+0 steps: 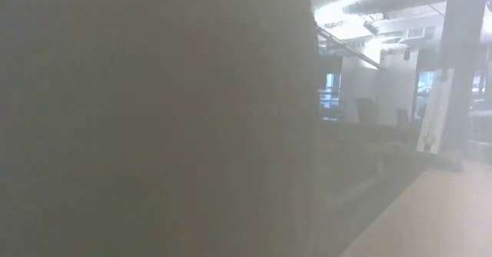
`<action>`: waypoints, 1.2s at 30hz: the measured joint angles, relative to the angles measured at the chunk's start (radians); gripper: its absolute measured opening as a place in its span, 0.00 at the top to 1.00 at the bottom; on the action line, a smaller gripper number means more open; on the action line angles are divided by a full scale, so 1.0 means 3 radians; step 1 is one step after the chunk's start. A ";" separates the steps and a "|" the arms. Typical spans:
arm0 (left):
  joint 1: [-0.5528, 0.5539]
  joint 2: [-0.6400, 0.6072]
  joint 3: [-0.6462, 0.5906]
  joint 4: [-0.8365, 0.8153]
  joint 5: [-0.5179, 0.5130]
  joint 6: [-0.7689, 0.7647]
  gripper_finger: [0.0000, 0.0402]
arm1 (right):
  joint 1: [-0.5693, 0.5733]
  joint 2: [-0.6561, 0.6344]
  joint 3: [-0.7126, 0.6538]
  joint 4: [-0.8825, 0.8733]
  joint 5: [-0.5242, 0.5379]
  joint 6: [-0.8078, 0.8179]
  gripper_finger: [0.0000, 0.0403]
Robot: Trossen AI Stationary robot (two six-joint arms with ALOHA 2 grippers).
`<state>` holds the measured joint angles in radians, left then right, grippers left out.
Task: Sort cables into bins
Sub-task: Put the black charger cable into the yellow bin
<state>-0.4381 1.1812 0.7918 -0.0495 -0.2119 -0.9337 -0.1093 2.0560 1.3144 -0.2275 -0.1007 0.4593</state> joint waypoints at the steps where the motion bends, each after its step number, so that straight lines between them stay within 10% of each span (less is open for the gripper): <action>1: 0.0000 0.0000 0.0000 -0.0001 0.0000 0.0000 0.72 | 0.0000 -0.0008 0.0001 0.0007 0.0004 0.0006 0.95; 19: 0.0512 0.0000 0.0001 -0.0418 0.0261 0.0062 0.72 | -0.0397 -0.1449 0.0905 -0.1098 0.1745 -0.2037 0.95; 36: 0.1939 0.0001 0.0001 -0.0339 0.1407 0.0554 0.72 | -0.1748 -0.0903 0.0928 -0.1214 0.0068 -0.3491 0.95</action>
<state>0.1435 1.1816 0.7921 -0.1512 0.2101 -0.7675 -0.6336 1.7850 1.5929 -0.5918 -0.0803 -0.5880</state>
